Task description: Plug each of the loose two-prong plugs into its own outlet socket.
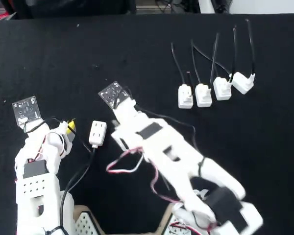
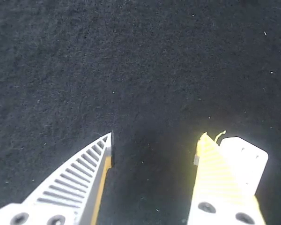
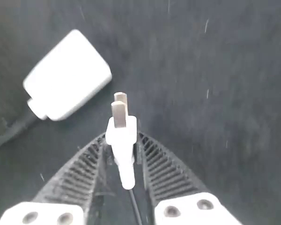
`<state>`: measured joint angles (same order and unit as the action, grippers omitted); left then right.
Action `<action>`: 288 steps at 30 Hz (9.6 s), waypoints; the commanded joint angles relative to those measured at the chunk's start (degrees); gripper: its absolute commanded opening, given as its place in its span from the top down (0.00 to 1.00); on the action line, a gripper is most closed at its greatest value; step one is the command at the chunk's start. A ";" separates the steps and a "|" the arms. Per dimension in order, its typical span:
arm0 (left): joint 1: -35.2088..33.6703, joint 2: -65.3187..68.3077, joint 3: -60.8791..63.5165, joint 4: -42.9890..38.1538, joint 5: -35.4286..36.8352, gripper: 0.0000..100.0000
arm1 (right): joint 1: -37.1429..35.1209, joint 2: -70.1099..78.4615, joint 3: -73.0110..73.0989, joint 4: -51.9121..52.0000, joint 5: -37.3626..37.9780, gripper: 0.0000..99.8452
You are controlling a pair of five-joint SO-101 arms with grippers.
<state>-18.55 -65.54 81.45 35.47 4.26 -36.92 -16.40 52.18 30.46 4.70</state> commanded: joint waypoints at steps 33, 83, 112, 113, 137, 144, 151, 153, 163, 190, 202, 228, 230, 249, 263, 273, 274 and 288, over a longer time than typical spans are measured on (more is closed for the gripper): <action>18.07 -0.53 -4.44 -0.26 -3.16 0.71 | -6.42 -31.25 21.85 -20.57 -6.51 0.99; -8.66 -0.62 -1.01 16.88 -8.26 0.71 | -4.75 25.54 -59.30 44.75 21.54 0.99; -8.66 -0.62 -1.01 17.32 -8.26 0.71 | -4.75 46.81 -88.40 64.53 36.22 0.99; -8.75 -0.62 -1.01 17.32 -8.26 0.71 | -4.75 46.81 -87.43 63.47 36.22 0.99; -12.44 -0.62 -1.63 18.46 -8.26 0.71 | -5.36 47.69 -82.15 56.88 46.59 0.99; -12.70 -0.62 -1.63 18.46 -8.26 0.71 | -4.92 51.21 -85.85 56.62 47.91 0.99; -12.44 -0.62 -1.63 18.37 -8.18 0.71 | -2.99 54.99 -95.08 60.13 40.18 0.99; -11.82 -0.62 -1.98 18.20 -8.09 0.71 | -2.90 54.20 -98.95 65.14 37.36 0.99; -9.27 -0.62 -8.31 18.02 -8.35 0.71 | -2.73 45.93 -104.04 70.33 27.25 0.99; 2.15 16.70 -22.90 13.19 -5.98 0.71 | -1.76 -2.59 -17.54 14.33 7.91 0.99; 2.95 -2.90 -17.10 17.67 0.62 0.71 | -3.43 -13.76 0.48 -4.48 -2.11 0.99; 7.96 -20.22 -2.77 18.11 -5.19 0.71 | -12.13 -19.12 15.43 -25.58 -4.40 0.99; 7.69 -20.22 -2.77 18.11 -5.19 0.71 | -13.19 -22.11 17.10 -25.58 -4.40 0.99; 7.43 -20.22 -1.36 18.55 -5.01 0.71 | -13.45 -21.23 16.13 -25.49 -4.48 0.99; 7.43 -20.22 -1.89 20.22 -5.01 0.71 | -13.19 -25.10 16.84 -22.59 -4.48 0.99; -2.07 -20.22 -8.13 20.84 -3.34 0.71 | -5.01 -14.73 1.01 -2.46 -3.78 0.99; -4.26 -20.22 -8.84 21.89 -4.22 0.71 | -4.13 -12.70 -1.71 -0.35 -2.46 0.99; -9.54 -20.22 0.48 31.74 -25.14 0.71 | -2.99 25.19 -55.87 36.48 22.42 0.99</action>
<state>-30.42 -85.23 80.22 68.18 -18.15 -40.79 3.12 9.36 61.93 23.60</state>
